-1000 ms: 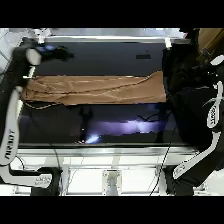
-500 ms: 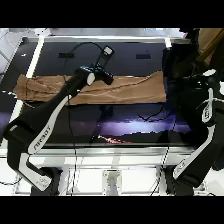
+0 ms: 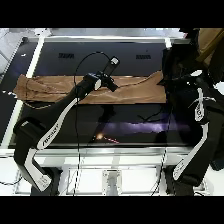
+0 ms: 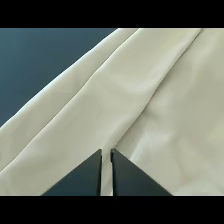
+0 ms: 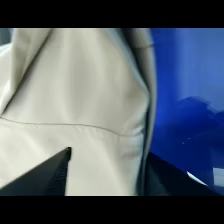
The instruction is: Fold the clothes and pants, and hang the long-sleeved shirts on hangers.
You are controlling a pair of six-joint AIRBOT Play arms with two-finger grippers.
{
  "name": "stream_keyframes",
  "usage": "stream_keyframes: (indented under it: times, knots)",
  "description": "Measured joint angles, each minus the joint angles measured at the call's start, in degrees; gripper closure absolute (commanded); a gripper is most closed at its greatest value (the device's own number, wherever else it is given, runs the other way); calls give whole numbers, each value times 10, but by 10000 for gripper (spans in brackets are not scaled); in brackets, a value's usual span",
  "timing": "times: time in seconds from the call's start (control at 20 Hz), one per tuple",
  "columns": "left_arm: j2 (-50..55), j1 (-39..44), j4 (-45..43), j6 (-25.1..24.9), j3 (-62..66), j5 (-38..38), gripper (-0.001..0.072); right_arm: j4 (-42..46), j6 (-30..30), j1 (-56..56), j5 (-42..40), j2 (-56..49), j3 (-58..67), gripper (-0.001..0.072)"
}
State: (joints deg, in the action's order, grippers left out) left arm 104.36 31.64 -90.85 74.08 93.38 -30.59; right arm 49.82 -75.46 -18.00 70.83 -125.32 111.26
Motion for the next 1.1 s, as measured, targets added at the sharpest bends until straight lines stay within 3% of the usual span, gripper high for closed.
stream_keyframes:
  times: [0.05,0.1,0.5,0.8,1.1]
  knots:
    - [1,0,0,0,0,0,684,3,0,4,3,-1,1,596]
    - [2,1,0,0,0,0,684,6,0,9,12,-2,5,701]
    - [31,1,91,8,0,-49,684,-168,10,42,61,51,81,700]
    - [0,-21,137,9,11,-95,684,-230,-17,134,-8,114,89,701]
    - [-139,-140,89,9,17,-170,684,-234,-32,283,-146,112,86,702]
